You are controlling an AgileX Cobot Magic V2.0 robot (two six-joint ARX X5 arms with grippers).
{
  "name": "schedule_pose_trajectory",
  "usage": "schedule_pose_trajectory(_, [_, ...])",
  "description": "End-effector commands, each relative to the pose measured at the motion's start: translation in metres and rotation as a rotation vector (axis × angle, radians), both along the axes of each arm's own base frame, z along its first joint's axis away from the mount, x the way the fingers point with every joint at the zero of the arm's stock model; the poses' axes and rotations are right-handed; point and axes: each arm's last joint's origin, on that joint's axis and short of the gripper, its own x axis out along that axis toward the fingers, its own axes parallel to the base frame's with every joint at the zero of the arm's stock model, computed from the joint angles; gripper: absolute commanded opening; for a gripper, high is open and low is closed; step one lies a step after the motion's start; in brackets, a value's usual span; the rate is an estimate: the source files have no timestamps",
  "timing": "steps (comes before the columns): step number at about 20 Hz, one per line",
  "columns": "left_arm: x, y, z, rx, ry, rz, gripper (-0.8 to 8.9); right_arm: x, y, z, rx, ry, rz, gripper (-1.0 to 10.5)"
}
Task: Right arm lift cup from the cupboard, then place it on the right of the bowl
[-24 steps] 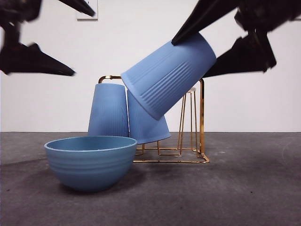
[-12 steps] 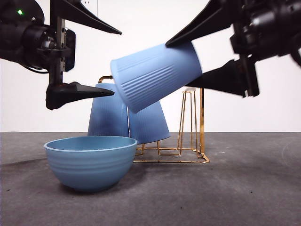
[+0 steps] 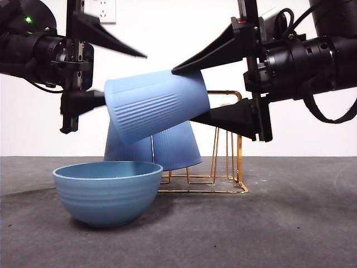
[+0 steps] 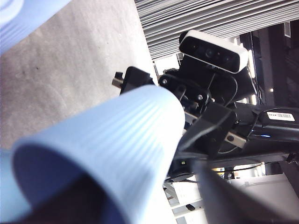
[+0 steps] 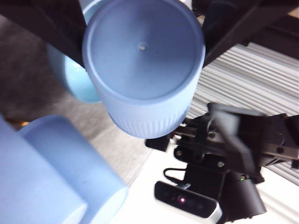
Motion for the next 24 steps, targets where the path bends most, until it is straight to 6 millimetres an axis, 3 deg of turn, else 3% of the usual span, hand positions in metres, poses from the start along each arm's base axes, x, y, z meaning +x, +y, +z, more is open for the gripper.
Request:
schedule_pose_trajectory(1, [0.004, -0.003, 0.000, -0.007, -0.004, -0.012, 0.12, 0.000, 0.003, -0.002, 0.012, 0.033, 0.012, 2.5])
schedule_pose_trajectory(4, [0.002, -0.004, 0.001, -0.033, 0.012, -0.052, 0.10, -0.001, 0.003, 0.000, 0.025, 0.038, 0.040, 2.7])
schedule_pose_trajectory(7, [0.001, -0.004, 0.003, -0.053, 0.037, -0.077, 0.10, 0.000, -0.001, 0.002, 0.037, 0.048, 0.091, 4.1])
schedule_pose_trajectory(14, [0.008, -0.014, 0.027, -0.040, 0.039, -0.062, 0.11, -0.003, -0.039, 0.027, 0.009, 0.028, -0.020, 4.1])
schedule_pose_trajectory(18, [0.008, -0.029, 0.041, 0.024, 0.032, -0.042, 0.11, -0.023, -0.063, 0.044, -0.072, 0.012, -0.116, 4.1])
schedule_pose_trajectory(24, [-0.003, -0.067, 0.057, 0.263, -0.050, -0.060, 0.11, -0.073, -0.086, 0.065, -0.220, -0.017, -0.292, 4.1])
